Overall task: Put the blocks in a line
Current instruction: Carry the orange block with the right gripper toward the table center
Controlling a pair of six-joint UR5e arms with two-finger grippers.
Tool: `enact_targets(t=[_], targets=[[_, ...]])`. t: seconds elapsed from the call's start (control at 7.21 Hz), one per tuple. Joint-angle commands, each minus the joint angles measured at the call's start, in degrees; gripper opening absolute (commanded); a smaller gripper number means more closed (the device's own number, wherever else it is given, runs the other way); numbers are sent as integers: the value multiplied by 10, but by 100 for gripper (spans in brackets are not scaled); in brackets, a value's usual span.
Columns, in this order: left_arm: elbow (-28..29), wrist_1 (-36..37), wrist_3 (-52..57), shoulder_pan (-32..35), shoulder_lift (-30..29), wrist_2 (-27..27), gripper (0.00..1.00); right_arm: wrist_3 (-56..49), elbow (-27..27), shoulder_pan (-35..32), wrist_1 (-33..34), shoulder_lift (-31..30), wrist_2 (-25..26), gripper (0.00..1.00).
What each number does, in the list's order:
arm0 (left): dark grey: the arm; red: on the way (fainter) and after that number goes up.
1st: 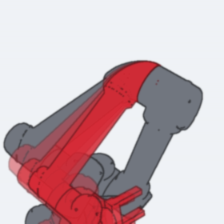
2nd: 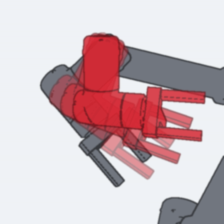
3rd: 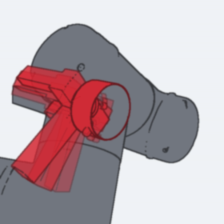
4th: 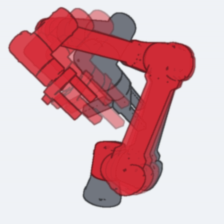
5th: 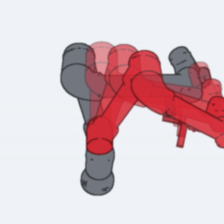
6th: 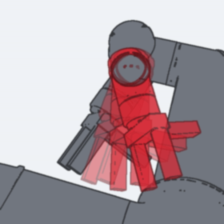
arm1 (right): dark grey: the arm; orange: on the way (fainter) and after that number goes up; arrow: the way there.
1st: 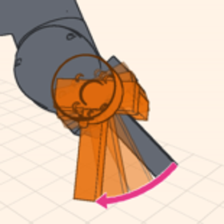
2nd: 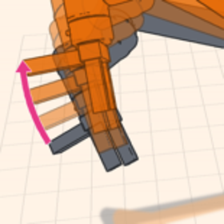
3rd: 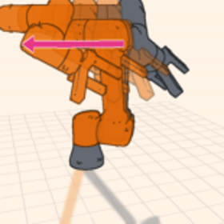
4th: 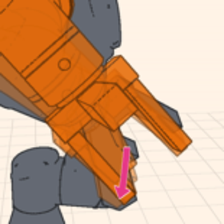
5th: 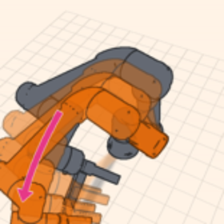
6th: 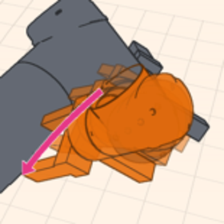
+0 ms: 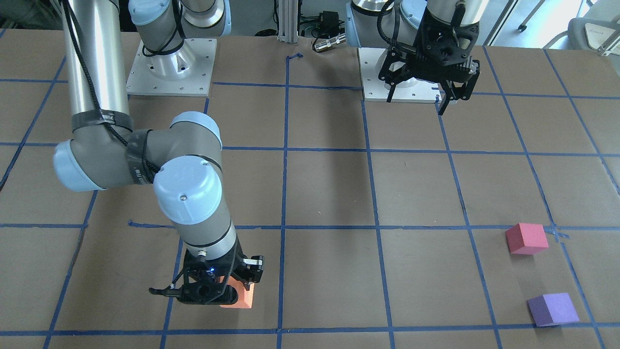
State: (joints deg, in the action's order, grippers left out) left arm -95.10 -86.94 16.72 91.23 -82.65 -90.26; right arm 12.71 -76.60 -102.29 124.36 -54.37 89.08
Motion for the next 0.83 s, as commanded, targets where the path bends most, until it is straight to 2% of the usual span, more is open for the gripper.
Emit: enact_targets(t=[0.0, 0.28, 0.69], targets=[[0, -1, 0, 0, 0, 0, 100, 1, 42, -55, 2, 47, 33, 0], [0, -1, 1, 0, 0, 0, 100, -9, 71, -72, 2, 75, 32, 0], [0, -1, 2, 0, 0, -1, 100, -8, 74, -85, 3, 90, 31, 0]])
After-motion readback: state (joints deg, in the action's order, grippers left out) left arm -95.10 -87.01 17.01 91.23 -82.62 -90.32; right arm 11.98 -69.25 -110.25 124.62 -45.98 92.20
